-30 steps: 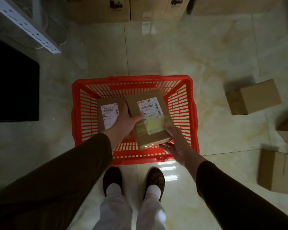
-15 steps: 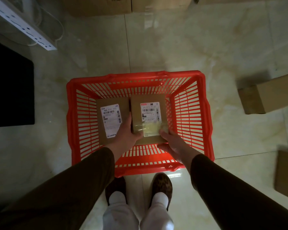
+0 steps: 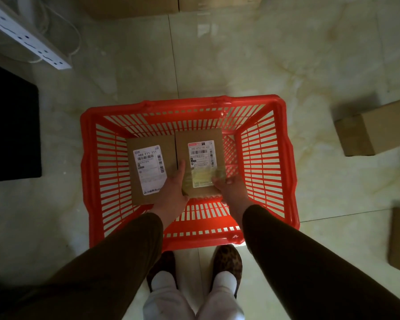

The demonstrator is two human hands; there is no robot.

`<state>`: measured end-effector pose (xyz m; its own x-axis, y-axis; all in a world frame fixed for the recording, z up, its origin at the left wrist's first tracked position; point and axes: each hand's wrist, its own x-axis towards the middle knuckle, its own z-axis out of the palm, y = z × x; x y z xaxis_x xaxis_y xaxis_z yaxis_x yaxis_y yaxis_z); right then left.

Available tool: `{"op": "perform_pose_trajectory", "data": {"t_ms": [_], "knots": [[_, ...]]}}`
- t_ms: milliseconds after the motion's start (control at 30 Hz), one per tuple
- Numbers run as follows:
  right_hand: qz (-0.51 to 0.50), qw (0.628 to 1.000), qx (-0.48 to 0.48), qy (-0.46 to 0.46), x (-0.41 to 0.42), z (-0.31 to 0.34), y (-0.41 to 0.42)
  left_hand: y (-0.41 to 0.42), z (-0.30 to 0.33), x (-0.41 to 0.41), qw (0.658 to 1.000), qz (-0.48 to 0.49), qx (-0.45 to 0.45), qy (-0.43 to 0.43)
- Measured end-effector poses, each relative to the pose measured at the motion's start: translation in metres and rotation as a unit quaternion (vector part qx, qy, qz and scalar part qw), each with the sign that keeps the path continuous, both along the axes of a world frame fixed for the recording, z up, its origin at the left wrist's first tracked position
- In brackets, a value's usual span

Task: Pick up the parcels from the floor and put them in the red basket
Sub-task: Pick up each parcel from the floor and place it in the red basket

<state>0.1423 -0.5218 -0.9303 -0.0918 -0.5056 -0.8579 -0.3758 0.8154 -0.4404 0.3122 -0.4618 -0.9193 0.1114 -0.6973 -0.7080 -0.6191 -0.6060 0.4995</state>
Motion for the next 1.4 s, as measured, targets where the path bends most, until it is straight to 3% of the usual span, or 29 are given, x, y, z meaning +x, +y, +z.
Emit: {"op": "perform_pose_trajectory", "data": {"t_ms": [133, 300, 533, 667, 1000, 1400], "knots": [[0.051, 0.997, 0.023, 0.048, 0.002, 0.011, -0.002, -0.005, 0.005, 0.005, 1.0, 0.0, 0.022, -0.002], [0.033, 0.998, 0.033, -0.03, -0.003, 0.048, 0.001, -0.008, 0.028, 0.012, 0.999, 0.022, 0.034, -0.017], [-0.021, 0.997, -0.076, -0.022, -0.033, 0.122, -0.007, -0.021, 0.11, -0.014, 1.0, 0.025, -0.002, -0.012], [0.002, 0.993, -0.116, 0.013, -0.065, 0.173, -0.01, -0.028, 0.157, -0.043, 1.0, 0.023, -0.004, 0.013], [-0.083, 0.983, -0.145, 0.083, -0.173, 0.253, 0.0, -0.059, 0.23, -0.14, 0.999, -0.02, -0.026, 0.042], [-0.143, 0.971, -0.169, 0.086, -0.344, 0.271, 0.036, -0.067, 0.243, -0.31, 0.996, -0.071, -0.053, 0.02]]}}
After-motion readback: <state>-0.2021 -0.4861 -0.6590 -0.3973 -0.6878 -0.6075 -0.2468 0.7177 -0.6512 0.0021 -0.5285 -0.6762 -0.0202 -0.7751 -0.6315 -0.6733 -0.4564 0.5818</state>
